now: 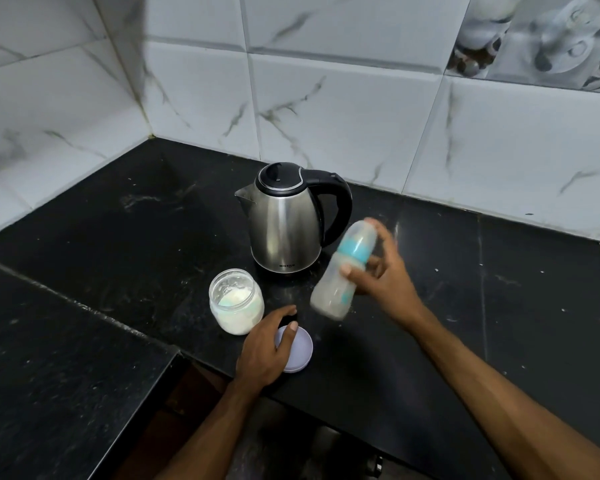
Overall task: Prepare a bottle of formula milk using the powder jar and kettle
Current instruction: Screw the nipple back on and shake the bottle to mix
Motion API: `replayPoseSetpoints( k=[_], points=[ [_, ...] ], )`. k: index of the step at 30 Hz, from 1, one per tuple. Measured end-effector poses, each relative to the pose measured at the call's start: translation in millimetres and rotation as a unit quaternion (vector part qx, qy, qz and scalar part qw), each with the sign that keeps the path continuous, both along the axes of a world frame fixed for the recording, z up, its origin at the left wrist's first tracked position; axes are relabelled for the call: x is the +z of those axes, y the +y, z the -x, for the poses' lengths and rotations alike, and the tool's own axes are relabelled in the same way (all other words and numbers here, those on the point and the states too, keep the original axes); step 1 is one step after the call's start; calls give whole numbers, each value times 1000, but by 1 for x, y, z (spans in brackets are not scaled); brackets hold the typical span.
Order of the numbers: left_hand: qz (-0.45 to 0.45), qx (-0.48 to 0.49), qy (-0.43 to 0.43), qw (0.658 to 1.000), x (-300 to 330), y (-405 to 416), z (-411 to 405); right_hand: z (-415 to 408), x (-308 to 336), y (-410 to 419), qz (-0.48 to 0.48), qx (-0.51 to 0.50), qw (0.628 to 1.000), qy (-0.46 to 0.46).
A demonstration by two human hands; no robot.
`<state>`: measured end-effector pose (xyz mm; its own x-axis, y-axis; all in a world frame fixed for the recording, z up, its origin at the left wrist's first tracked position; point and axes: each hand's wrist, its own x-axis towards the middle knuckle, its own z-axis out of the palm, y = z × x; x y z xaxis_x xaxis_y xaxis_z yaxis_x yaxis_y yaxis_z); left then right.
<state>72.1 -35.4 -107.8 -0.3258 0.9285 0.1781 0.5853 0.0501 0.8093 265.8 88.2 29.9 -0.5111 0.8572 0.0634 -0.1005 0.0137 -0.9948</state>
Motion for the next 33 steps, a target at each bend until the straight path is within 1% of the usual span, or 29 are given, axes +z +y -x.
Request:
replayPoseSetpoints(
  k=[1,2,3,4,6,7,8,9,11,12,13,14,16,17,18,19,20,21,22,23,24,25,27,28,29,31,32,33],
  points=[
    [1,0,2,1000,0,0,0,-1,-3,-5,-14,59,997,-41],
    [2,0,4,1000,0,0,0,-1,-6,-8,-23,95,993,-67],
    [3,0,4,1000,0,1,0,-1,-5,-6,-29,92,993,-67],
    [3,0,3,1000,0,1,0,-1,-2,-3,-24,54,997,-44],
    [2,2,2,1000,0,0,-1,-2,7,7,19,-70,997,39],
    [2,3,3,1000,0,0,-1,-3,8,10,36,-112,990,77],
    [2,3,1,1000,0,0,-1,-4,8,11,42,-125,987,92],
    [2,4,0,1000,1,0,-1,-4,6,8,34,-104,991,76],
    [2,5,1,1000,1,1,-1,-5,-4,-4,8,17,1000,-10],
    [2,4,3,1000,1,1,-1,-5,-8,-9,2,78,996,-46],
    [2,3,5,1000,1,0,-1,-6,-10,-11,-2,105,993,-56],
    [2,2,6,1000,1,0,0,-5,-8,-10,-5,93,995,-39],
    [4,1,5,1000,0,0,0,-4,1,0,20,-25,999,35],
    [5,1,3,1000,0,0,0,-4,4,5,37,-84,993,71],
    [5,2,1,1000,0,0,0,-4,5,7,47,-113,988,94],
    [5,2,0,1000,0,0,0,-4,4,6,44,-110,989,90],
    [5,2,0,1000,0,1,0,-5,1,2,30,-71,995,59],
    [5,2,1,1000,0,1,0,-5,-3,-3,9,-7,1000,13],
    [5,3,3,1000,0,1,0,-6,-5,-9,-10,56,998,-28],
    [4,3,3,1000,0,0,0,-6,-5,-12,-23,85,995,-47],
    [3,3,3,1000,0,0,0,-6,-3,-10,-25,72,996,-37],
    [3,3,2,1000,0,0,0,-4,2,-6,-11,21,1000,-6],
    [4,3,1,1000,1,0,-1,-3,8,5,35,-89,993,73],
    [4,3,0,1000,0,1,-1,-3,7,7,41,-107,989,90],
    [3,3,0,1000,0,1,-1,-3,5,5,34,-92,992,78],
    [0,3,3,1000,-1,1,0,-3,-4,-7,-1,18,1000,-2],
    [-1,4,4,1000,-1,1,1,-3,-6,-14,-11,72,997,-35],
    [-2,6,4,1000,-2,1,1,-3,-7,-16,-15,91,995,-43]
  ],
)
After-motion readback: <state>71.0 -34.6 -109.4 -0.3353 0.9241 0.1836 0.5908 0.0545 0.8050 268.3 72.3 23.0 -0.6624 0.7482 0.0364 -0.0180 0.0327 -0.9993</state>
